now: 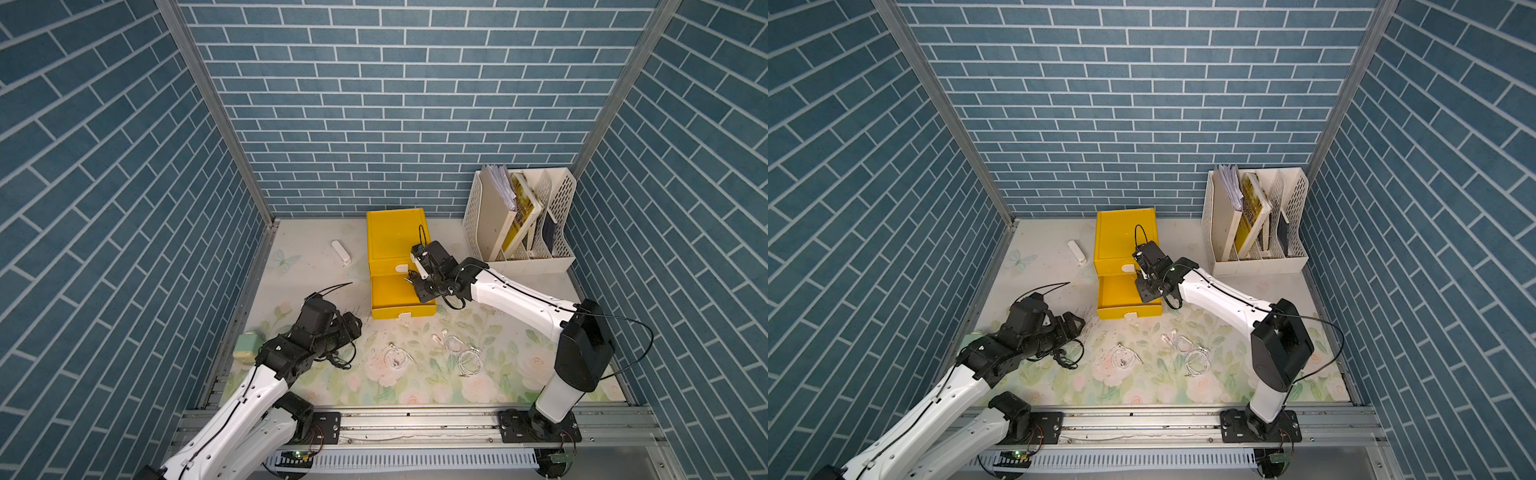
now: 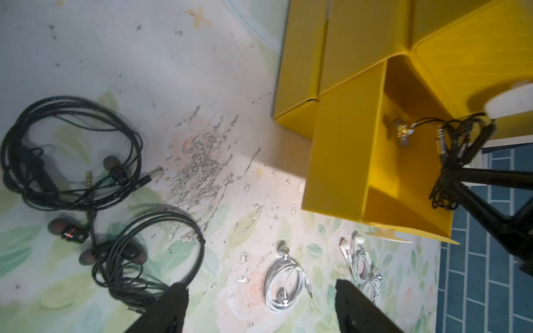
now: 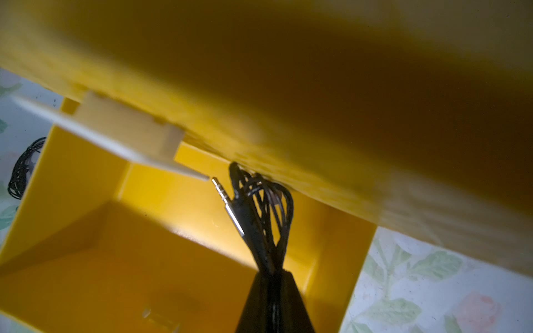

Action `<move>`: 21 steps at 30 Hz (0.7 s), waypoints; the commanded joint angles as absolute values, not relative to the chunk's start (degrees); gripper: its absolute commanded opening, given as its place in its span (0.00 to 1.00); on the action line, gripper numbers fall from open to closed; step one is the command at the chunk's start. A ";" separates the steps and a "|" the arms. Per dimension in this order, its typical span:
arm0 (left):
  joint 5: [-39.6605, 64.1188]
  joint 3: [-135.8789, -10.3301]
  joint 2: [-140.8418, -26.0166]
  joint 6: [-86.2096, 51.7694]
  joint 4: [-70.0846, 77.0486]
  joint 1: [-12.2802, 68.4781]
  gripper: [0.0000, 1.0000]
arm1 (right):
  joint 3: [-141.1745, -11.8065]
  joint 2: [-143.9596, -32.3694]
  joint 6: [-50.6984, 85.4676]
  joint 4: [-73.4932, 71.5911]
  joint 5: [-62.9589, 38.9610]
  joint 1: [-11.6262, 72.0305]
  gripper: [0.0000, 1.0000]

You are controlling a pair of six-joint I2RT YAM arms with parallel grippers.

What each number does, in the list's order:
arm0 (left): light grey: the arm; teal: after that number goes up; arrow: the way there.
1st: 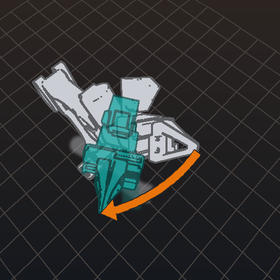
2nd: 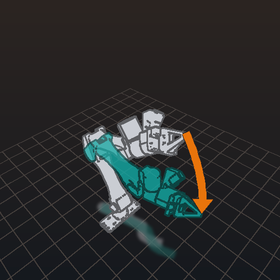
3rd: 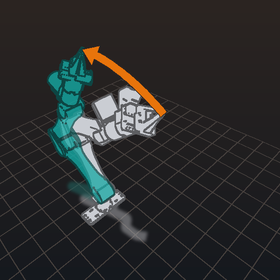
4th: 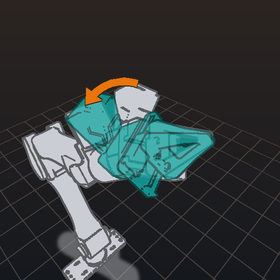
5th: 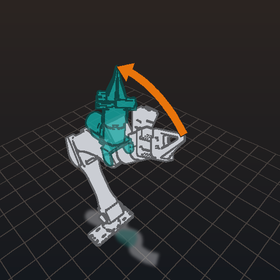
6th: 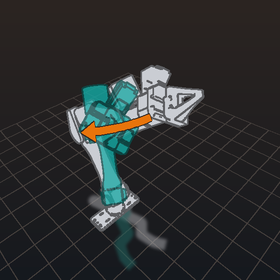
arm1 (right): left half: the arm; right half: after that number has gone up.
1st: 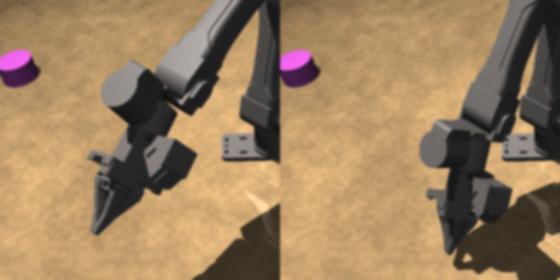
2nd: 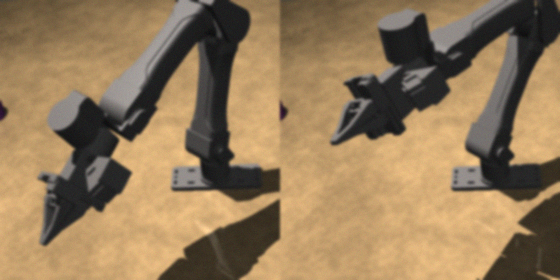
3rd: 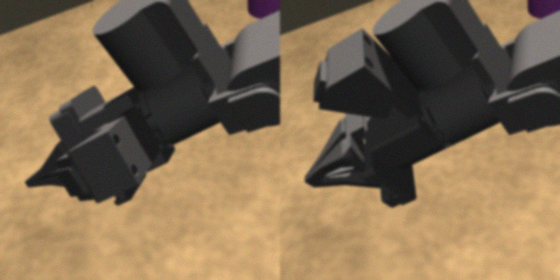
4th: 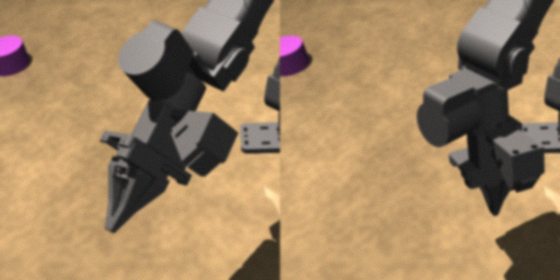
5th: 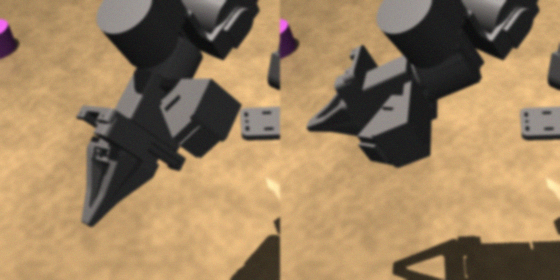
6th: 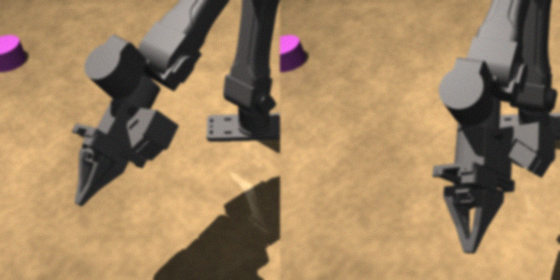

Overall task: Place the wired earphones into the drawer by color
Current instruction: Place the wired earphones in the drawer.

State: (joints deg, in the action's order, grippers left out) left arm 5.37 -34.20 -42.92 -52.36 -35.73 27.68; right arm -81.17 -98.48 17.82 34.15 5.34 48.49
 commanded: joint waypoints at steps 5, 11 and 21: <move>2.78 -32.46 -43.04 -53.11 -40.77 27.90 0.86 | -79.38 -99.49 16.62 33.96 5.85 48.68 0.11; 0.88 -32.26 -45.57 -52.09 -41.09 27.89 0.86 | -78.90 -99.40 16.55 33.53 5.55 48.68 0.16; 3.54 -31.00 -50.84 -51.46 -35.60 27.90 0.88 | -77.65 -98.31 16.49 33.09 5.27 48.68 0.33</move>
State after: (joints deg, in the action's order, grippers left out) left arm 2.87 -32.14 -50.00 -52.05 -37.41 27.68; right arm -79.48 -98.43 17.02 30.44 5.45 48.49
